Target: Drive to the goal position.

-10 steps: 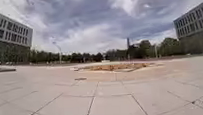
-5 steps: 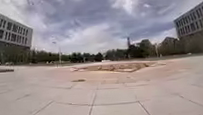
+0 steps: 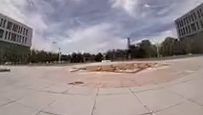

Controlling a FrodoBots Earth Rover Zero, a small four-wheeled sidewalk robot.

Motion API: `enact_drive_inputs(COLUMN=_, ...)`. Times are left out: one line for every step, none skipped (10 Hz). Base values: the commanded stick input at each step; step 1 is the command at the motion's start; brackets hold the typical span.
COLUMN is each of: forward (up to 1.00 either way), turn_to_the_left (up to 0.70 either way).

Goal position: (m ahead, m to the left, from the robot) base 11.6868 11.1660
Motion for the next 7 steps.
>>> enact_drive_inputs(forward=0.7, turn_to_the_left=0.0)
enact_drive_inputs(forward=0.7, turn_to_the_left=0.0)
enact_drive_inputs(forward=0.7, turn_to_the_left=0.0)
enact_drive_inputs(forward=0.7, turn_to_the_left=0.0)
enact_drive_inputs(forward=0.7, turn_to_the_left=0.0)
enact_drive_inputs(forward=0.7, turn_to_the_left=0.0)
enact_drive_inputs(forward=0.7, turn_to_the_left=0.0)
